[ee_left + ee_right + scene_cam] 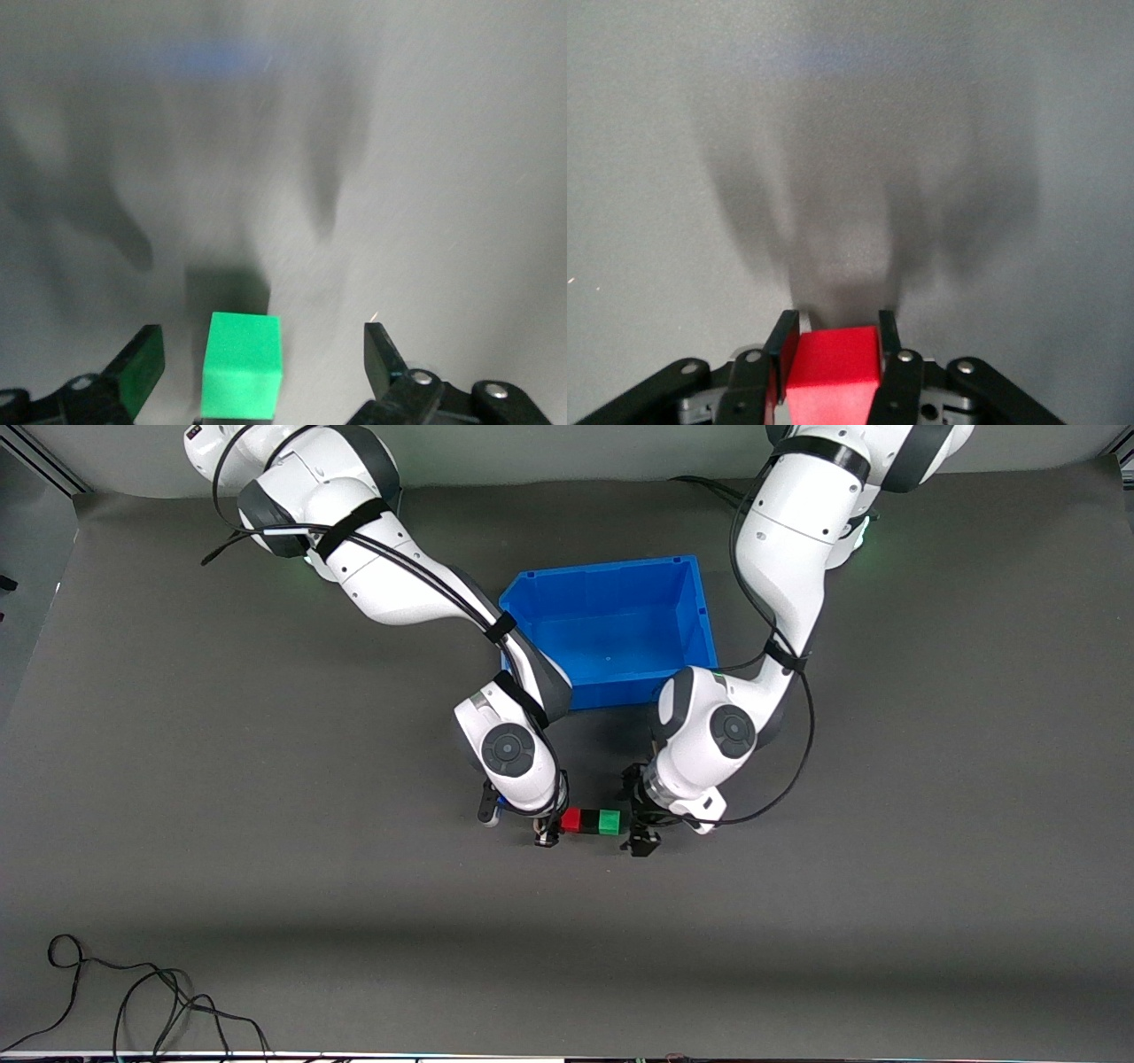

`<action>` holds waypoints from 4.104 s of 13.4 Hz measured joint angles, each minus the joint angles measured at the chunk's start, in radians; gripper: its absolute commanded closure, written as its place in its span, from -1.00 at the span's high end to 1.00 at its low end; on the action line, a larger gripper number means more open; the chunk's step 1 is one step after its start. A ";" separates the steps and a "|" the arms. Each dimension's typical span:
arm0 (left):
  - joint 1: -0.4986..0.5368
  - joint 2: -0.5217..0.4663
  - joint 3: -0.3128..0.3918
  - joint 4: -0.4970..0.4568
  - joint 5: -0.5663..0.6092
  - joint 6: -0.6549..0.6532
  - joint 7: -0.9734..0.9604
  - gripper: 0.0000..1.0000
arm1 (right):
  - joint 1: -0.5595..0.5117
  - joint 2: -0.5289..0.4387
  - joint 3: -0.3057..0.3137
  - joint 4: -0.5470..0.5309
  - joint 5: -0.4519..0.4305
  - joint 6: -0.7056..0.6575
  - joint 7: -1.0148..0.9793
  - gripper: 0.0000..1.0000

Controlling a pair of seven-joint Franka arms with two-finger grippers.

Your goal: Attach green and red cubes to black cube

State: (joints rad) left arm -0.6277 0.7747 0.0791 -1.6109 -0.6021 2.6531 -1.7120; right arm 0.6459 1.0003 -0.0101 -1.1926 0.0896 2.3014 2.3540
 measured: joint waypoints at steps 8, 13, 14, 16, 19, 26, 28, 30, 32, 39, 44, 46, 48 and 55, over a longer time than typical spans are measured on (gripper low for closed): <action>0.296 -0.234 0.132 -0.036 0.092 -0.527 0.569 1.00 | -0.031 -0.082 0.015 0.061 0.000 -0.126 -0.228 0.99; 0.506 -0.421 0.133 -0.041 0.307 -0.849 1.031 1.00 | -0.172 -0.309 0.056 0.071 0.054 -0.525 -0.639 0.99; 0.530 -0.458 0.133 -0.034 0.325 -0.909 1.134 1.00 | -0.201 -0.359 0.056 0.070 0.066 -0.595 -0.723 0.99; 0.570 -0.522 0.133 0.016 0.346 -1.036 1.341 1.00 | -0.264 -0.451 0.056 0.067 0.071 -0.734 -0.892 0.99; 0.573 -0.582 0.118 0.101 0.422 -1.134 1.561 1.00 | -0.351 -0.545 0.054 0.064 0.072 -0.897 -1.149 0.99; 0.470 -0.662 0.093 0.101 0.560 -1.107 1.711 1.00 | -0.552 -0.713 -0.082 -0.007 0.071 -1.046 -1.896 0.99; 0.434 -0.675 0.093 0.085 0.602 -1.085 1.714 1.00 | -0.555 -0.744 -0.153 -0.025 0.068 -1.042 -2.049 0.99; 0.421 -0.694 0.093 0.054 0.616 -1.059 1.714 1.00 | -0.554 -0.753 -0.170 -0.030 0.016 -1.015 -2.101 0.99; 0.422 -0.724 0.097 0.012 0.620 -1.037 1.717 1.00 | -0.544 -0.754 -0.169 -0.050 -0.022 -0.985 -2.118 0.99; 0.576 -0.751 -0.087 -0.012 0.620 -1.035 1.721 1.00 | -0.543 -0.869 -0.179 -0.268 -0.031 -0.795 -2.231 0.99; 0.563 -0.750 -0.060 -0.017 0.619 -1.035 1.721 1.00 | -0.546 -0.974 -0.170 -0.429 -0.035 -0.700 -2.234 0.99; 0.559 -0.750 -0.044 -0.017 0.618 -1.035 1.723 1.00 | -0.588 -0.975 -0.118 -0.431 -0.037 -0.690 -2.234 0.99; 0.555 -0.750 -0.041 -0.017 0.618 -1.035 1.724 1.00 | -0.625 -0.975 -0.070 -0.430 -0.043 -0.689 -2.234 0.99; 0.549 -0.750 -0.041 -0.017 0.613 -1.035 1.724 1.00 | -0.631 -0.975 -0.048 -0.430 -0.065 -0.689 -2.234 0.99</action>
State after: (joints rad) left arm -0.0790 0.0242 0.0382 -1.6275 0.0107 1.6177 0.0120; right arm 0.0152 0.0252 -0.0583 -1.6226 0.0242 1.6128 0.1196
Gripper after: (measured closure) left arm 0.000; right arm 0.000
